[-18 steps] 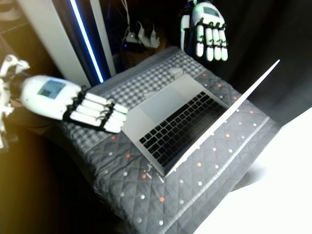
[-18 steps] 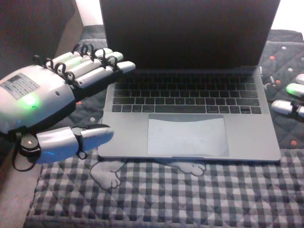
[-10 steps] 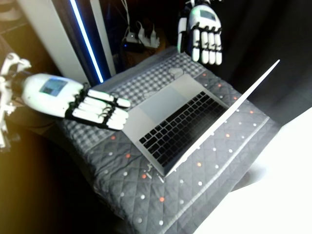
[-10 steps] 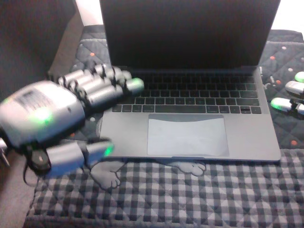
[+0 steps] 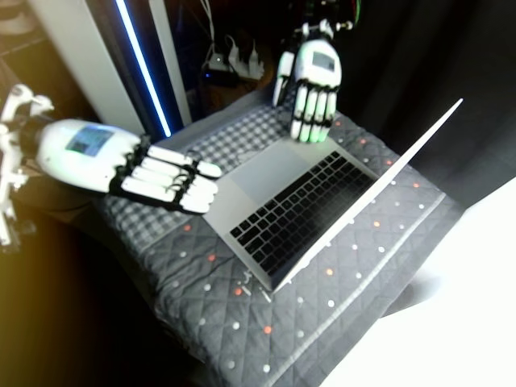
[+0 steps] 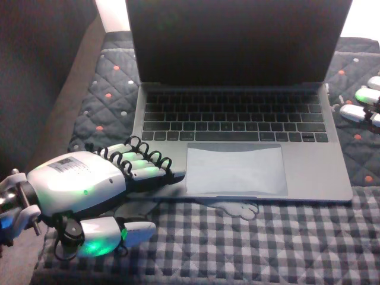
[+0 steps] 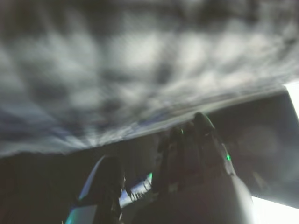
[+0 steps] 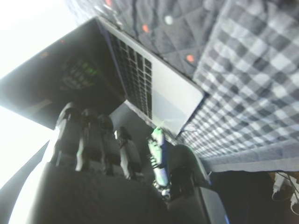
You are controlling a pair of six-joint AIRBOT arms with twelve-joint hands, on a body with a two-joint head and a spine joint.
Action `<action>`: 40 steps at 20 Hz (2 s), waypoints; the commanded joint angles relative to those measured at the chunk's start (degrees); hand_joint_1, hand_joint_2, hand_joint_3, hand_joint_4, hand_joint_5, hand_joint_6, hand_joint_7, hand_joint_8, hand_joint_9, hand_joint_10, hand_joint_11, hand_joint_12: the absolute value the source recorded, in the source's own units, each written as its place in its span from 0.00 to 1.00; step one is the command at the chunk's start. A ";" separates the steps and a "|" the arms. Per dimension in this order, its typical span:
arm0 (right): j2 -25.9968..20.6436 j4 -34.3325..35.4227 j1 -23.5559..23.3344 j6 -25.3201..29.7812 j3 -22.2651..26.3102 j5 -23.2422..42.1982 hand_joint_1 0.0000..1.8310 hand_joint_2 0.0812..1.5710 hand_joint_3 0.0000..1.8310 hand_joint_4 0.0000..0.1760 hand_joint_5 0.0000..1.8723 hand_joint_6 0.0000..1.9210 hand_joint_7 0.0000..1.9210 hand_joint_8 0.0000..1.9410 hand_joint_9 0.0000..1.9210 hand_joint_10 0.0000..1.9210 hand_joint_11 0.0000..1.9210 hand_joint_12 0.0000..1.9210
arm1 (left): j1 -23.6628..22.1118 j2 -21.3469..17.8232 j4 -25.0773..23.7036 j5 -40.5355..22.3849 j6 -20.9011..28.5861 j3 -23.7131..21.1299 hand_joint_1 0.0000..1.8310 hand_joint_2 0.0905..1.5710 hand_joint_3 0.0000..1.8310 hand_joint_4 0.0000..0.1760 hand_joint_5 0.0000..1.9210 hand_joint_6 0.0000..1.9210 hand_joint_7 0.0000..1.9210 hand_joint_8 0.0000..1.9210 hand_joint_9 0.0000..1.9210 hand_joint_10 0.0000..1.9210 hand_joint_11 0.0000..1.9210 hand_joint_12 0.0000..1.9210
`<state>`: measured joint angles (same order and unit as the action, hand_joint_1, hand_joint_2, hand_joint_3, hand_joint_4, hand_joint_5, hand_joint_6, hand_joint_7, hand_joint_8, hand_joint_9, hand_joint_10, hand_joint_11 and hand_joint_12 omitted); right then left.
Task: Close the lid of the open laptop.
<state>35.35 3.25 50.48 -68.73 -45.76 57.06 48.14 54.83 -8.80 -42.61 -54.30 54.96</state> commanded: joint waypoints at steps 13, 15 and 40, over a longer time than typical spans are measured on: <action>8.20 -12.54 -36.08 -0.08 -7.06 -15.78 0.10 0.83 0.00 0.75 0.00 0.00 0.00 0.00 0.00 0.00 0.00 0.77 | 1.88 1.42 0.11 -4.33 2.81 0.40 0.09 0.93 0.00 0.01 0.09 0.00 0.10 0.00 0.07 0.03 0.00 0.27; 10.00 -13.36 -41.18 0.00 -8.61 -17.96 0.16 0.79 0.01 0.24 0.00 0.00 0.00 0.00 0.00 0.00 0.00 0.40 | 1.84 1.51 0.11 -4.30 2.81 0.53 0.05 0.94 0.00 0.00 0.09 0.00 0.10 0.00 0.07 0.03 0.00 0.31; 19.95 -2.15 -51.85 -0.20 -23.72 -32.28 0.21 0.87 0.00 0.00 0.00 0.00 0.00 0.00 0.00 0.00 0.00 0.00 | 1.07 3.50 -2.05 -3.19 5.26 1.88 0.08 0.94 0.00 0.00 0.09 0.00 0.10 0.00 0.08 0.01 0.00 0.22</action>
<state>56.01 1.08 -0.47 -68.88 -69.32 18.26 49.32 57.43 -10.33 -44.25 -50.00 56.90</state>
